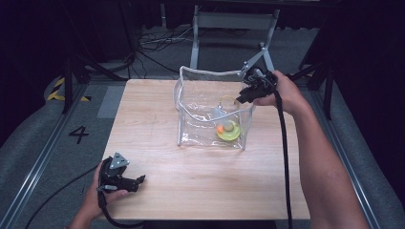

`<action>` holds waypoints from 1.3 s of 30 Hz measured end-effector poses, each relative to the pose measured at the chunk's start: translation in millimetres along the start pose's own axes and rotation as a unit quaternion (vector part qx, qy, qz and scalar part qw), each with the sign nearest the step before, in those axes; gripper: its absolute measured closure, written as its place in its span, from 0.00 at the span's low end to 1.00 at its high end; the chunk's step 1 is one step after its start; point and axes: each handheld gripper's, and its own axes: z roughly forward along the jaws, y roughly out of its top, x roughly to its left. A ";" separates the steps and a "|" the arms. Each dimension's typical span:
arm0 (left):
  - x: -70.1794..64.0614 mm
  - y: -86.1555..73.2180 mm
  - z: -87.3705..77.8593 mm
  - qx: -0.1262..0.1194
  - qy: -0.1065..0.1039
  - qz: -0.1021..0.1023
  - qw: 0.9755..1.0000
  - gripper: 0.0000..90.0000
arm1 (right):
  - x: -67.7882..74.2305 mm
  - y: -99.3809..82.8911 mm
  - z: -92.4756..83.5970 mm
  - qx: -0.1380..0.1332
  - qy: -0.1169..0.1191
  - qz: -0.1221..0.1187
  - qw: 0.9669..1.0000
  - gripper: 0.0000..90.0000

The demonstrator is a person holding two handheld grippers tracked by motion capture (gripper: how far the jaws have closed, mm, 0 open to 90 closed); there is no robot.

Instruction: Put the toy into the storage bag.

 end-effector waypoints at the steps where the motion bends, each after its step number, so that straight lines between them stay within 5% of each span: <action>1: -0.2 0.0 0.0 0.000 0.000 -0.001 1.000 0.02 | 0.2 -2.5 -2.8 -0.011 -0.002 0.007 1.000 0.71; 7: -0.2 -0.2 0.3 -0.001 -0.002 -0.001 1.000 0.02 | 4.5 -13.3 -13.4 -0.052 -0.029 0.023 0.998 0.51; 12: -0.4 -0.2 0.2 -0.001 0.000 -0.002 1.000 0.02 | 10.1 -26.1 -21.8 -0.085 -0.065 0.040 0.993 0.43; 16: -0.4 -0.2 0.2 -0.001 0.000 -0.002 1.000 0.02 | 13.3 -33.2 -27.0 -0.099 -0.064 0.042 0.992 0.38; 18: -0.3 -0.1 0.1 0.000 -0.001 -0.002 1.000 0.02 | 17.5 -40.4 -31.3 -0.110 -0.083 0.045 0.989 0.34; 28: -0.4 -0.2 0.3 -0.001 -0.001 -0.002 1.000 0.02 | 27.4 -65.4 -43.8 -0.132 -0.112 0.052 0.984 0.28; 37: -0.3 -0.1 0.1 0.000 -0.001 -0.002 1.000 0.02 | 36.0 -92.0 -47.9 -0.131 -0.113 0.048 0.984 0.26; 39: -0.4 -0.1 0.0 0.001 0.000 -0.002 1.000 0.02 | 38.5 -98.9 -48.7 -0.129 -0.130 0.046 0.982 0.26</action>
